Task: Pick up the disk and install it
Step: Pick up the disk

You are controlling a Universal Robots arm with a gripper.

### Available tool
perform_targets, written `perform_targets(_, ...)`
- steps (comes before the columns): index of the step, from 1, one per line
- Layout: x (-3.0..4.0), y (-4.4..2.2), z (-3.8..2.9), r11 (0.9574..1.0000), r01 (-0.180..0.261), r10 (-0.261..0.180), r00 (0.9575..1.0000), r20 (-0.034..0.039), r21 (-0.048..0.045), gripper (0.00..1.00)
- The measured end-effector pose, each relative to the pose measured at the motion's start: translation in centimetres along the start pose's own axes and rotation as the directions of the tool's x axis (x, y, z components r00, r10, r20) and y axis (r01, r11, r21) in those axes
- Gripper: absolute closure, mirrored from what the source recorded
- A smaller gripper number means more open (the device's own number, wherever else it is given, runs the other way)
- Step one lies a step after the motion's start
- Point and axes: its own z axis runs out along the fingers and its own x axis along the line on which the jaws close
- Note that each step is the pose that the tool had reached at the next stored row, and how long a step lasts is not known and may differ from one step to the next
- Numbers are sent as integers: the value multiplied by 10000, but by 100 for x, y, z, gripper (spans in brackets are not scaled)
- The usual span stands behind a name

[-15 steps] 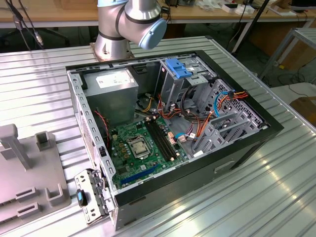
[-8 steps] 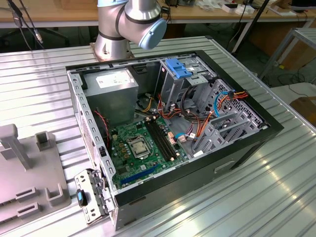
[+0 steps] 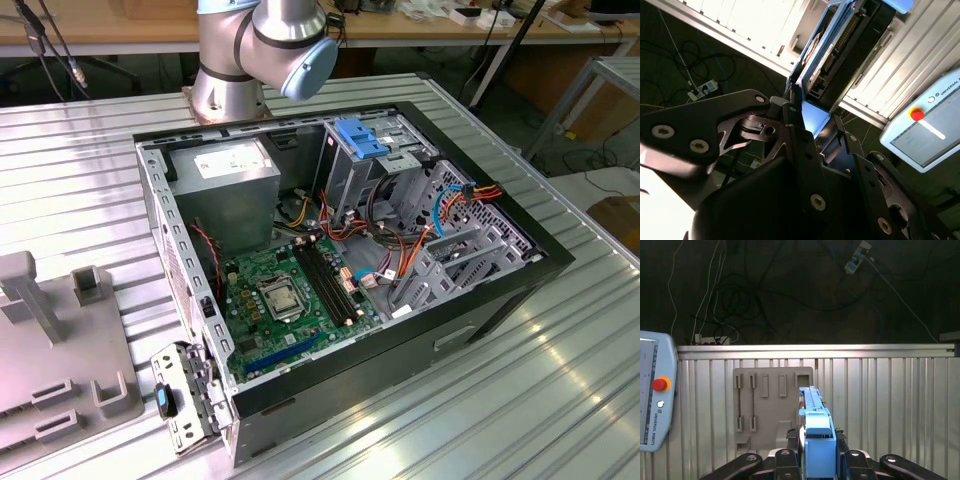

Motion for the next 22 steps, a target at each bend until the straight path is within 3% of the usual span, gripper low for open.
perform_targets(3,-2,-56,0,10000,1,-1,10000,-2,-1,63)
perform_targets(11,-5,-324,6,10000,1,-1,10000,-1,-1,63)
perform_targets(22,-9,-621,11,10000,2,-2,10000,-1,-1,63)
